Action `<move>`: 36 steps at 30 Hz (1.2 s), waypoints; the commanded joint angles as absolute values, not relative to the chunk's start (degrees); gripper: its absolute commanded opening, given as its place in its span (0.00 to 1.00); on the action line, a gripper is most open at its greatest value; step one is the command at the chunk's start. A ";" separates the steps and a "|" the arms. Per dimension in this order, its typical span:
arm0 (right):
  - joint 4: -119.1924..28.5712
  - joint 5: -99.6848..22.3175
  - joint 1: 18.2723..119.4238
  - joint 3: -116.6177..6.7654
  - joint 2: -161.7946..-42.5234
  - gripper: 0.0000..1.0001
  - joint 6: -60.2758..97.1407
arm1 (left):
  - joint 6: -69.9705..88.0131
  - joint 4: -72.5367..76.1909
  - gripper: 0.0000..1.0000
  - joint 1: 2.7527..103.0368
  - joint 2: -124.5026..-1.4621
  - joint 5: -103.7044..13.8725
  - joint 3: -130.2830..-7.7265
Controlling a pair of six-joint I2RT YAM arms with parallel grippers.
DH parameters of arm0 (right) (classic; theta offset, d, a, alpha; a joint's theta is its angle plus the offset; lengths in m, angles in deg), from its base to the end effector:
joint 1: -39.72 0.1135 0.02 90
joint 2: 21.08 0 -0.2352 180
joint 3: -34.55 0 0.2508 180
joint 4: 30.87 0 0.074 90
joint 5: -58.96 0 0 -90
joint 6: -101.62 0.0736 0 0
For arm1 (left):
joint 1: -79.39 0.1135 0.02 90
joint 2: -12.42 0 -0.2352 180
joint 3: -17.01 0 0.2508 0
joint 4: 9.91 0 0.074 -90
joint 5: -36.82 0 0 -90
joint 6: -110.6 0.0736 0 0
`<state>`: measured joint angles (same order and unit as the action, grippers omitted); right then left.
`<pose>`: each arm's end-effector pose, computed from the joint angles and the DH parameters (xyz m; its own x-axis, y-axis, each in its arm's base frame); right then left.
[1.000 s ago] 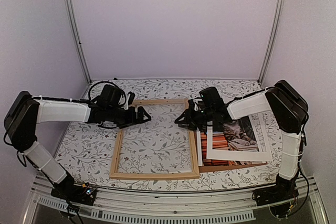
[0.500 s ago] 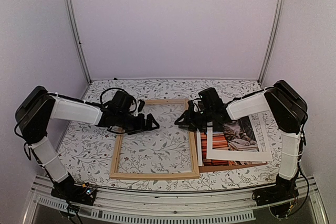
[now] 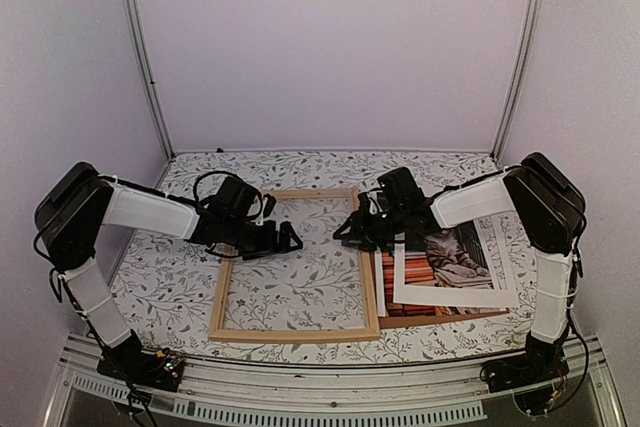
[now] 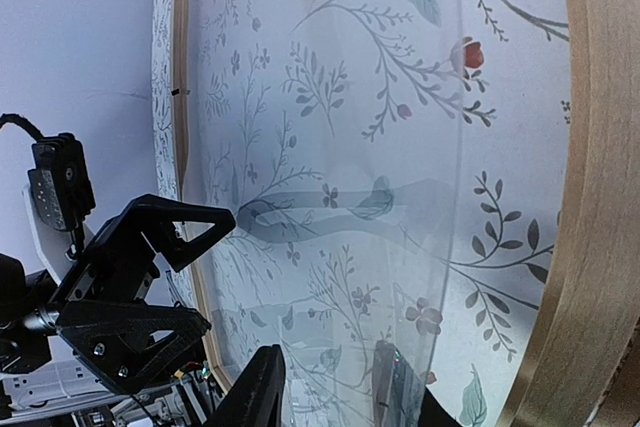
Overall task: Put the photo into the frame
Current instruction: Place the glass panel at the frame body.
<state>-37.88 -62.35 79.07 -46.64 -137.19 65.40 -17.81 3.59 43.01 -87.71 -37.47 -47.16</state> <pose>0.3090 0.3028 0.0897 -0.9836 0.0849 -0.1594 -0.0799 0.5873 0.8054 0.2768 -0.2287 0.0877 -0.9222 -0.0635 -0.3815 0.1783 0.8055 -0.5651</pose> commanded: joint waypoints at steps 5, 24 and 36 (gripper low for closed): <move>-40.24 -60.04 79.54 -48.46 -137.68 0.34 63.42 | -18.04 3.77 0.99 42.30 -88.16 -39.03 -46.52; -44.71 -55.48 79.54 -49.09 -134.77 0.35 60.28 | -17.82 5.91 0.99 42.30 -87.60 -39.33 -46.23; -50.13 -51.12 79.54 -49.92 -132.16 0.35 57.73 | -17.70 6.35 0.99 42.30 -87.28 -39.47 -46.38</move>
